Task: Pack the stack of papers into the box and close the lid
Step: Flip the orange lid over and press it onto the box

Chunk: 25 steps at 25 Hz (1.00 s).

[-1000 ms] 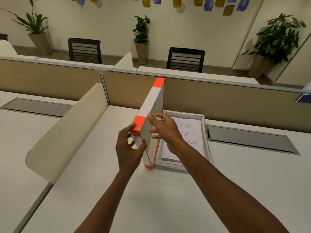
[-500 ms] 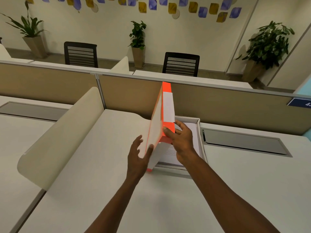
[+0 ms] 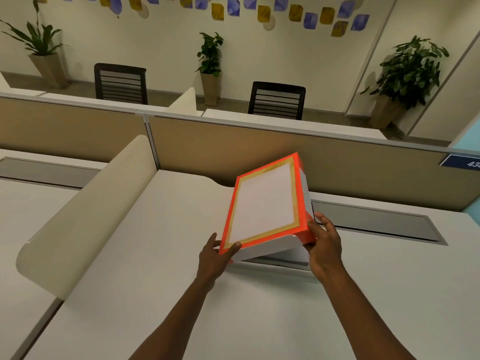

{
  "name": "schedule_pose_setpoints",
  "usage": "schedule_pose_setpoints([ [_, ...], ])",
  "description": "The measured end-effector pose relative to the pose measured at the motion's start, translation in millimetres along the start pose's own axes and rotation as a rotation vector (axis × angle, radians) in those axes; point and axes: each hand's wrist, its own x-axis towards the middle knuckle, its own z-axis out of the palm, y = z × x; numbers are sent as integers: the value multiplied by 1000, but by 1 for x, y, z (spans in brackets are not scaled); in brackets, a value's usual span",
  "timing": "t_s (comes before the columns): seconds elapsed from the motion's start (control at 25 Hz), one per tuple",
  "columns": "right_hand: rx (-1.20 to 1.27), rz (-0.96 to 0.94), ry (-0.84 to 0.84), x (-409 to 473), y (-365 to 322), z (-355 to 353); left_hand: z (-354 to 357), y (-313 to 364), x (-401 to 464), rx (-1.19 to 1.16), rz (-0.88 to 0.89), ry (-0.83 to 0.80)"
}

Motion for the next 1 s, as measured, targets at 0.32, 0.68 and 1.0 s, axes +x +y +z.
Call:
schedule_pose_setpoints([
  [0.32,-241,21,117,17,43,-42,18,10,8,52,130,-6],
  [0.68,-679,-25,121,46,39,-55,21,14,11,53,168,-210],
  [1.0,-907,-59,134,47,51,-63,29,16,8,30,121,-110],
])
